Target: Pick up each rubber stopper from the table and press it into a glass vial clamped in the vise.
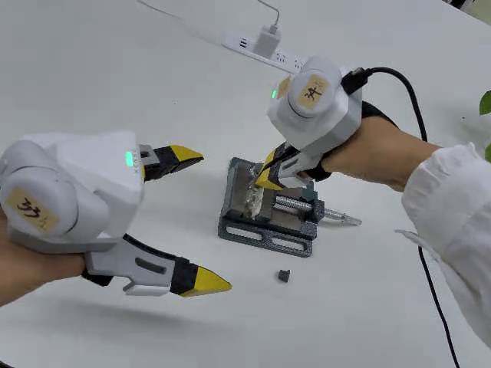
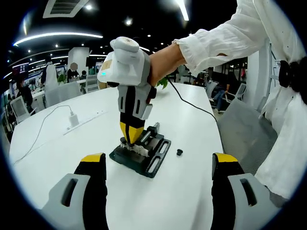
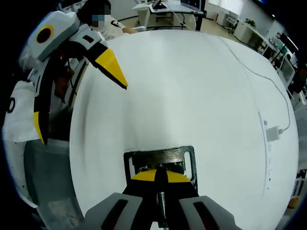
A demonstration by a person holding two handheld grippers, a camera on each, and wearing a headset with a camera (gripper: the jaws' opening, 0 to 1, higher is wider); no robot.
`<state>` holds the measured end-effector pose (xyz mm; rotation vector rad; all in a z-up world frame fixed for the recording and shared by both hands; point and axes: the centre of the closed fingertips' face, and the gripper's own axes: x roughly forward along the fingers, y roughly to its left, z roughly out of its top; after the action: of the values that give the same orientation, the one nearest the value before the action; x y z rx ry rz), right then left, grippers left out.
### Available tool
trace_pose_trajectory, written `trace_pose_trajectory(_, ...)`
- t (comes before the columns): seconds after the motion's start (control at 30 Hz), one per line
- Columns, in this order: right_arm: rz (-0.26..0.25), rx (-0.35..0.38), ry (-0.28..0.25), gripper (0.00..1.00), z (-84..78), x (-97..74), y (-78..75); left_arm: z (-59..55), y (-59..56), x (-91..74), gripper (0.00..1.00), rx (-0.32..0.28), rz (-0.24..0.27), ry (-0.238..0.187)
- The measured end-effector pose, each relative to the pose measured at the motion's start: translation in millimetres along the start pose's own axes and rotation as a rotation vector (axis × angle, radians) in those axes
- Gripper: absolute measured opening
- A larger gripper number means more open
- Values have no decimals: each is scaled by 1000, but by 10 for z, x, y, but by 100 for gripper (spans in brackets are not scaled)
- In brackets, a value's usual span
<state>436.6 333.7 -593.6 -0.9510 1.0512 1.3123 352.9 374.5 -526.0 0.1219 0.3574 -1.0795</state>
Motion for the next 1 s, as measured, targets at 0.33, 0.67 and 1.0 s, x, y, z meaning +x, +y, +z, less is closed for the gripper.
trace_pose_trajectory(0.33, -26, 71, -109, 0, -6, -1, -8, 17, -43, -15, 89, 8, -1, 11)
trace_pose_trajectory(0.67, -39, 101, -191, 7, -15, -145, 24, 31, -81, -14, 89, 24, -10, 30)
trace_pose_trajectory(1.0, -69, 109, -259, 21, -87, -337, 86, 43, -133, -7, 88, 46, -25, 50)
